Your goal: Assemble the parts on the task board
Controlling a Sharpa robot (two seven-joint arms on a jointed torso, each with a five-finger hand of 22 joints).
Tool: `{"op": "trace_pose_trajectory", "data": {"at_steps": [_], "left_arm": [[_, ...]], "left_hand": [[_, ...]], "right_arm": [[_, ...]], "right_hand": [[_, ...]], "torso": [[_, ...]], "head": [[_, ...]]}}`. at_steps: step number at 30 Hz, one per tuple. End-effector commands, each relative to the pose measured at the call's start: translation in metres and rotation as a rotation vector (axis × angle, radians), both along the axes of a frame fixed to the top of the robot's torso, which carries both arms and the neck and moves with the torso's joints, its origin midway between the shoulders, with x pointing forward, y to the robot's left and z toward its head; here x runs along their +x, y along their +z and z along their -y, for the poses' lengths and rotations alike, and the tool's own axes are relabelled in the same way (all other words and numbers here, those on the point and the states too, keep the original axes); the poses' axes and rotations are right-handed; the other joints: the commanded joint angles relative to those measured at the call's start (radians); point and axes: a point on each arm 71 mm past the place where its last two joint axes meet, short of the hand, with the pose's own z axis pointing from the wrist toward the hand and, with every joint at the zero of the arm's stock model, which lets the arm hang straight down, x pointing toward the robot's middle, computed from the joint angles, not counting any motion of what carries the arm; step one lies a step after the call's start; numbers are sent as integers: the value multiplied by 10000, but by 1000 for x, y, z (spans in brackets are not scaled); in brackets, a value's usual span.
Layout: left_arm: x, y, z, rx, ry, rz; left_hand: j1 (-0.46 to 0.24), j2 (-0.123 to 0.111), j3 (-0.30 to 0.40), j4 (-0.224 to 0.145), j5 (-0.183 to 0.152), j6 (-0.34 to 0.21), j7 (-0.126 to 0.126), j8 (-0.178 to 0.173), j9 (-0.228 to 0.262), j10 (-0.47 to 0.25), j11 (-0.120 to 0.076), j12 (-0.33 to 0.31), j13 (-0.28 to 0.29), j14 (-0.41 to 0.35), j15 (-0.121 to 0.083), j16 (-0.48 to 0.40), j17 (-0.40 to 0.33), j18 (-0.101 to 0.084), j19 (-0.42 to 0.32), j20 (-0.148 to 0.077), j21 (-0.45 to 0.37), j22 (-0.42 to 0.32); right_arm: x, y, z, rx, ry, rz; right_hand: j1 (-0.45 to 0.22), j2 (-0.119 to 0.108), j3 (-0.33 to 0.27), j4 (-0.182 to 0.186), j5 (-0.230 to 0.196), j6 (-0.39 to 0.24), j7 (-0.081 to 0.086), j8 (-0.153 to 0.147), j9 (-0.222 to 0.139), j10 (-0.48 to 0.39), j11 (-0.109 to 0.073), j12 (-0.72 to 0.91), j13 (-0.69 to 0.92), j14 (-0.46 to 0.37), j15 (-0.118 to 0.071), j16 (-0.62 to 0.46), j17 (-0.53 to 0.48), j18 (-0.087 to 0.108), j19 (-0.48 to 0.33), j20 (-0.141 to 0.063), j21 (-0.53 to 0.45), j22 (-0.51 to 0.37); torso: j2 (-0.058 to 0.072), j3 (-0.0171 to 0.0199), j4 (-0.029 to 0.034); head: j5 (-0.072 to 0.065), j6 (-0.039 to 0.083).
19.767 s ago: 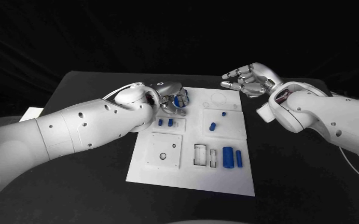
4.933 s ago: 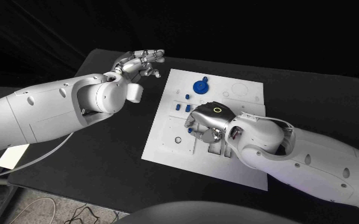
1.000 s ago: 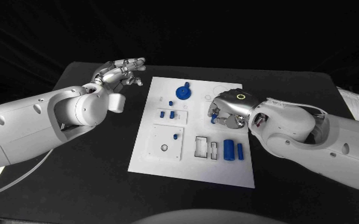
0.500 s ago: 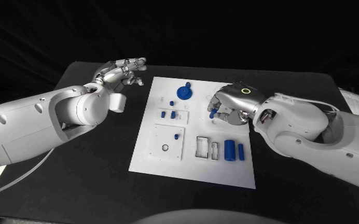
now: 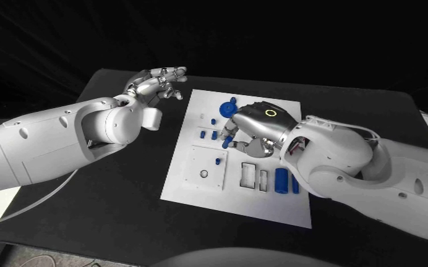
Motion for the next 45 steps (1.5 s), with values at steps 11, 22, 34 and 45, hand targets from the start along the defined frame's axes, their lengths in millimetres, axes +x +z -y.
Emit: {"op": "trace_pose_trajectory", "data": {"at_steps": [11,22,34,45], "left_arm": [[1,1,6,-81,-209,111],[1,1,8,-104,-267,108],[2,0,9,-116,-303,107],[2,0,9,-110,-299,102]], "left_hand": [[24,-3,-42,-18,-7,-73,14,45,-8,-60,5,45,14,-68,11,-13,-12,100,48,23,-44,-10],[24,-3,-42,-18,-7,-73,14,45,-8,-60,5,45,14,-68,11,-13,-12,100,48,23,-44,-10],[24,-3,-42,-18,-7,-73,14,45,-8,-60,5,45,14,-68,11,-13,-12,100,48,23,-44,-10],[33,7,-38,-24,-6,-71,14,57,-4,-75,6,67,20,-72,14,-13,-23,100,49,26,-47,-11]], "right_arm": [[-12,-30,-36,126,982,-504],[-12,-52,-45,-166,1139,-930],[-12,-68,-49,-313,1098,-1171],[-10,-74,-48,-663,919,-1209]], "right_hand": [[-107,14,132,-29,80,13,28,-54,8,313,-270,27,-3,501,-30,32,-5,33,-6,-60,48,-13],[-122,16,168,-54,85,10,33,-61,9,306,-265,28,-3,501,-26,33,-6,35,-10,-57,43,-22],[-143,17,213,-88,89,-1,41,-73,9,290,-258,26,-4,504,-20,44,8,34,-9,-53,48,-14],[-169,16,240,-106,89,-3,46,-78,11,284,-253,28,-4,500,-16,32,-12,37,-16,-50,37,-32]], "torso": [[11,15,-19],[8,19,-20],[7,4,-4],[0,7,-19]], "head": [[584,-156],[658,-275],[682,-377],[700,-399]]}}
